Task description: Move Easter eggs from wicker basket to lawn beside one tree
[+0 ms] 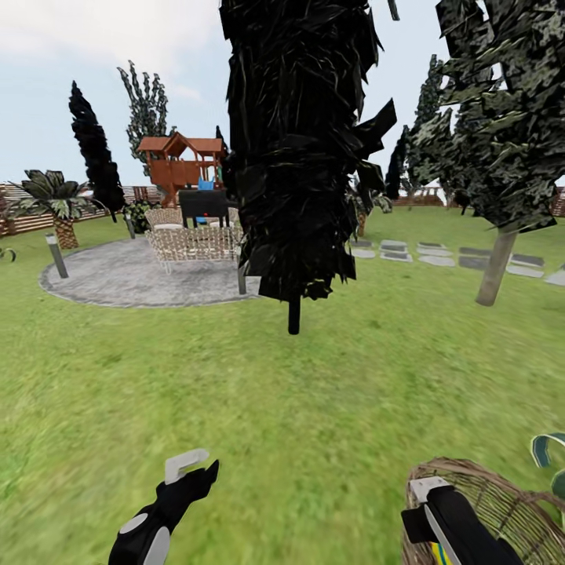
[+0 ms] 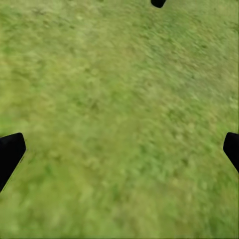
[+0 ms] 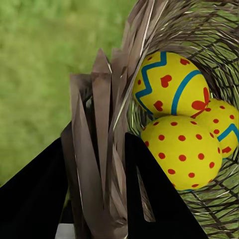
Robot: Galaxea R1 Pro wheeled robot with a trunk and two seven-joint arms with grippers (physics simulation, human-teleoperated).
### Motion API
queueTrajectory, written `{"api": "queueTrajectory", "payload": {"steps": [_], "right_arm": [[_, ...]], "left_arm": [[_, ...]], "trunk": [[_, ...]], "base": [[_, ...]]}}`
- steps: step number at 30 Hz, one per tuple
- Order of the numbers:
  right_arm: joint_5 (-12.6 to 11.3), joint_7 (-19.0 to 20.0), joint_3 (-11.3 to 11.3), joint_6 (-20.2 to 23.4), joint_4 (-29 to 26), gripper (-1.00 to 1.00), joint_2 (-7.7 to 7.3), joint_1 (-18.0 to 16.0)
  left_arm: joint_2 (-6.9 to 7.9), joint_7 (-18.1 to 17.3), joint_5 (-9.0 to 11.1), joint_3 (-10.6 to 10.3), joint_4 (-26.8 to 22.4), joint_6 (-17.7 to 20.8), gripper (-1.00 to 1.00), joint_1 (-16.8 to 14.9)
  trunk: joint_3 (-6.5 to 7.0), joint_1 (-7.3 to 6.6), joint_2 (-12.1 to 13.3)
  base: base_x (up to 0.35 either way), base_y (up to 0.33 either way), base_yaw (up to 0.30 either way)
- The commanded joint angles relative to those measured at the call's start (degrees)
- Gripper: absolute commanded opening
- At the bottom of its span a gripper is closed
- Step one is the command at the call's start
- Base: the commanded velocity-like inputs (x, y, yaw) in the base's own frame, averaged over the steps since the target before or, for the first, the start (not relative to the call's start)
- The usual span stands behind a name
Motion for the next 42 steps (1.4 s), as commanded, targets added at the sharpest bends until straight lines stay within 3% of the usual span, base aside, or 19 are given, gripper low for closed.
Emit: {"api": "queueTrajectory", "payload": {"steps": [1, 42], "right_arm": [[0.93, 0.33, 0.11, 0.26, -0.09, -1.0, -0.03, -0.03], [0.9, 0.36, 0.1, 0.26, -0.1, -1.0, -0.07, -0.03]], "left_arm": [[0.01, 0.48, 0.6, -0.11, -0.07, 0.24, 1.0, -0.05], [0.01, 0.48, 0.78, -0.19, -0.16, 0.15, 1.0, -0.05]], "trunk": [[-0.06, 0.02, -0.04], [-0.06, 0.02, -0.04]], "base": [[0.124, 0.002, 0.289], [0.057, 0.0, 0.289]]}}
